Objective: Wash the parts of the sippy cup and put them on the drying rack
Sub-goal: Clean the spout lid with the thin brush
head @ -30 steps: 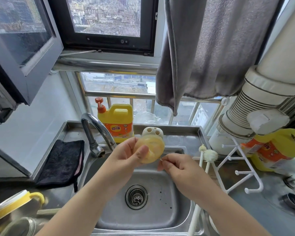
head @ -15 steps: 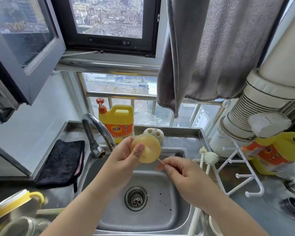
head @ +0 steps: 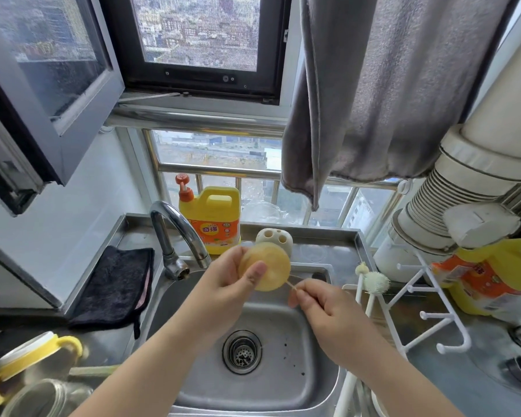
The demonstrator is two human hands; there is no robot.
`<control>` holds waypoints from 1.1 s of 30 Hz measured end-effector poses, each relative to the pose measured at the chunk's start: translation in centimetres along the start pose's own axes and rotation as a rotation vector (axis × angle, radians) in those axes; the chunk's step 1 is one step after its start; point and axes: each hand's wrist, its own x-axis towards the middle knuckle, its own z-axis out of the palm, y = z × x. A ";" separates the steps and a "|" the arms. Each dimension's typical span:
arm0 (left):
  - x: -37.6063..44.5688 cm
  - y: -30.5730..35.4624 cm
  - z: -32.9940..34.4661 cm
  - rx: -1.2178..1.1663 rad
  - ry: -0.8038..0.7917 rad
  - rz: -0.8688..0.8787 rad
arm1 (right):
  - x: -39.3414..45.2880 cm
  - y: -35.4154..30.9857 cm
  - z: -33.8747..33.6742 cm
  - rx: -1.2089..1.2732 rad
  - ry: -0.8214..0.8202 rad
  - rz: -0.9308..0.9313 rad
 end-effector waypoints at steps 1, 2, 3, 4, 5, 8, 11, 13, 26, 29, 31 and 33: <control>0.0 0.0 -0.2 -0.046 0.013 -0.022 | -0.2 0.1 -0.1 -0.009 -0.010 -0.005; 0.0 0.1 -0.4 -0.069 0.020 -0.033 | -0.2 0.1 -0.2 -0.017 -0.020 -0.008; 0.0 0.1 -0.5 -0.070 0.025 -0.036 | -0.3 0.0 -0.2 -0.022 -0.025 -0.007; -0.1 0.1 -0.7 -0.062 0.036 -0.036 | -0.3 -0.1 -0.3 -0.021 -0.024 -0.004; -0.1 0.1 -0.9 -0.056 0.050 -0.037 | -0.4 -0.1 -0.5 -0.019 -0.016 -0.004; -0.2 0.3 -1.6 -0.055 0.057 -0.038 | -0.8 -0.4 -1.6 -0.091 0.027 -0.062; -0.5 0.6 -2.0 -0.076 -0.037 -0.074 | -0.8 -0.9 -2.5 -0.336 0.054 -0.210; -0.7 0.8 -1.8 -0.119 -0.088 -0.126 | -0.4 -1.5 -3.1 -0.509 0.148 -0.318; -0.8 2.0 -2.0 -0.076 -0.125 -0.129 | -0.2 -3.4 -3.9 -0.603 0.322 -0.616; -0.9 2.1 -1.8 0.021 -0.162 -0.088 | -0.2 -3.4 -3.5 -0.659 0.333 -0.597; -0.9 2.1 -1.7 0.060 -0.177 -0.064 | -0.1 -3.5 -3.5 -0.655 0.342 -0.586; -0.9 2.1 -1.5 0.141 -0.187 -0.049 | -0.2 -3.7 -3.5 -0.665 0.332 -0.579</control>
